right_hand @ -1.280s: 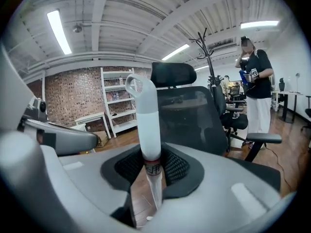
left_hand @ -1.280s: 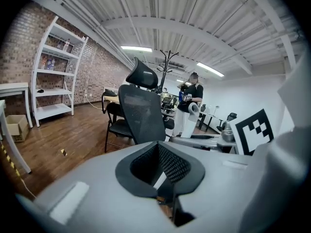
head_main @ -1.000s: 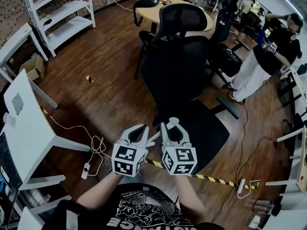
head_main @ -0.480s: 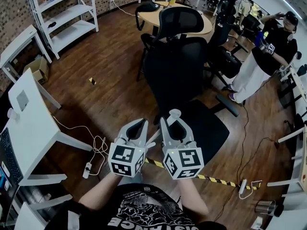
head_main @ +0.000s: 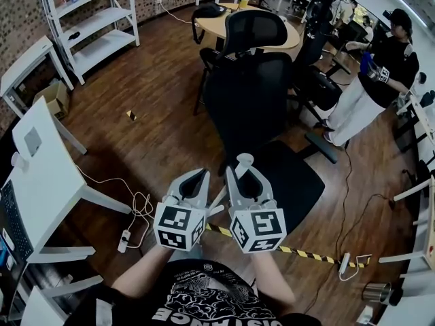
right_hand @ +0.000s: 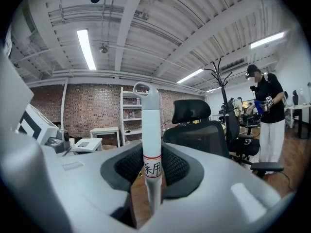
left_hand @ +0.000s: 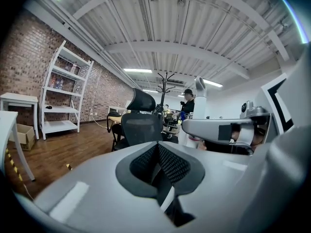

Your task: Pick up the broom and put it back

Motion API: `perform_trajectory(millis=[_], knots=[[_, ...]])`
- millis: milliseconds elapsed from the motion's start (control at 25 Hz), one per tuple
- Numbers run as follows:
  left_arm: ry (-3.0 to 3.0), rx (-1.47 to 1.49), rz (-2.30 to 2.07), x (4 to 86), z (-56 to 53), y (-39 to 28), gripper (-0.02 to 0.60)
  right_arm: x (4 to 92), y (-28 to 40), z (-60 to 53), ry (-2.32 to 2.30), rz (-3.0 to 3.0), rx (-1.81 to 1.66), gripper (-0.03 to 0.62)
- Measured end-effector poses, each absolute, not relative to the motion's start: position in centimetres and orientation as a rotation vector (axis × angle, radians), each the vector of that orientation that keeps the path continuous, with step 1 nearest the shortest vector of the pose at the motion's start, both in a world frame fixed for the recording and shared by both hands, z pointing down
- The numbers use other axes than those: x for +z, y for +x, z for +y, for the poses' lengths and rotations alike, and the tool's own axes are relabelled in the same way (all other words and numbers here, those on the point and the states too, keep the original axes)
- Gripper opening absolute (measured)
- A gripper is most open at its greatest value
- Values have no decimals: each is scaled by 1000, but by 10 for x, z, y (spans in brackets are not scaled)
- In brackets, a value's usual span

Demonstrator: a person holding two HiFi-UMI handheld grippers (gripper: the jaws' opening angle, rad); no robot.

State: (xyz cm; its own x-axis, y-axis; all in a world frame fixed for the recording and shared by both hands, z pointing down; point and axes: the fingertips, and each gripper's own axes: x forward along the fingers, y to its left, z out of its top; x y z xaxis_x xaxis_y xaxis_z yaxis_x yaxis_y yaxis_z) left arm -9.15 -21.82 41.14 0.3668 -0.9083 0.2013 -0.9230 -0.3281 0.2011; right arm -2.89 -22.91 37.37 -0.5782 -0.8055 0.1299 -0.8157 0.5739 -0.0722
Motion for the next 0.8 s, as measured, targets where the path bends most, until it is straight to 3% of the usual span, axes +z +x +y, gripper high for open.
perform_trajectory(millis=[800], knots=[[2389, 226, -1479, 453, -253, -85, 5, 473, -18, -271, 1487, -2534, 384, 97]])
